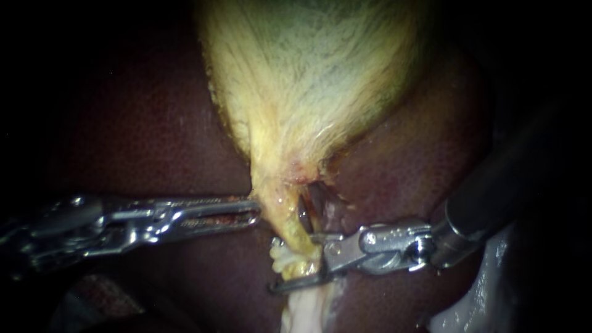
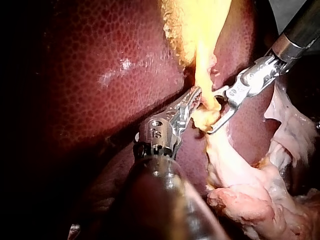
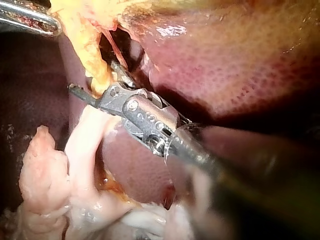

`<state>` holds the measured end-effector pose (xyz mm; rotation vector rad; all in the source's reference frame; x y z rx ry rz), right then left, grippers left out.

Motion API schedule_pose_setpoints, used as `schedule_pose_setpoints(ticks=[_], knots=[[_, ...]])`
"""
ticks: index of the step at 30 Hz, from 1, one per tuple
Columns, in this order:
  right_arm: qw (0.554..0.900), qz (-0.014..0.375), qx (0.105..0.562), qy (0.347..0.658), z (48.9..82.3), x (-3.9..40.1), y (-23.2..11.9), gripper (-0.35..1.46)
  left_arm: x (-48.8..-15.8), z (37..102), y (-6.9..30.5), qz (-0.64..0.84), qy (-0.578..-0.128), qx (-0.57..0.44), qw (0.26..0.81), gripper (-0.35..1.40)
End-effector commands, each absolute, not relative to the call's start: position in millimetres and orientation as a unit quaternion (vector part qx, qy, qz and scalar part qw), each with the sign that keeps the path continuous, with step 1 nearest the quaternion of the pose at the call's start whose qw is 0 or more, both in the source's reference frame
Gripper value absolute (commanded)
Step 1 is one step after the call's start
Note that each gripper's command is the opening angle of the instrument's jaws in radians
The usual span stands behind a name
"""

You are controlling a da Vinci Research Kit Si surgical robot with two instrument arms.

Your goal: Going back second clip left tube

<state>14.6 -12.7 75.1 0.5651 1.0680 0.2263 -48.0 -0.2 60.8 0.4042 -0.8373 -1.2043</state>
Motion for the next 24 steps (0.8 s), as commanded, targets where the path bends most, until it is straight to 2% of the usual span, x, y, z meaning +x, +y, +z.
schedule_pose_setpoints(ticks=[1, 9, 24], knots=[[0.818, 0.101, 0.262, 0.502, 75.2, 14.5, -12.7, 0.6, -48.0, 60.8, -0.2, -0.546, -0.379, 0.183, 0.724, -0.28], [0.82, 0.089, 0.253, 0.506, 75.7, 13.5, -12.4, 0.6, -47.9, 60.8, -0.2, -0.546, -0.379, 0.183, 0.724, -0.28], [0.82, 0.096, 0.251, 0.506, 72.7, 9.0, -10.9, 0.6, -47.9, 60.8, -0.2, -0.546, -0.379, 0.183, 0.724, -0.28]])
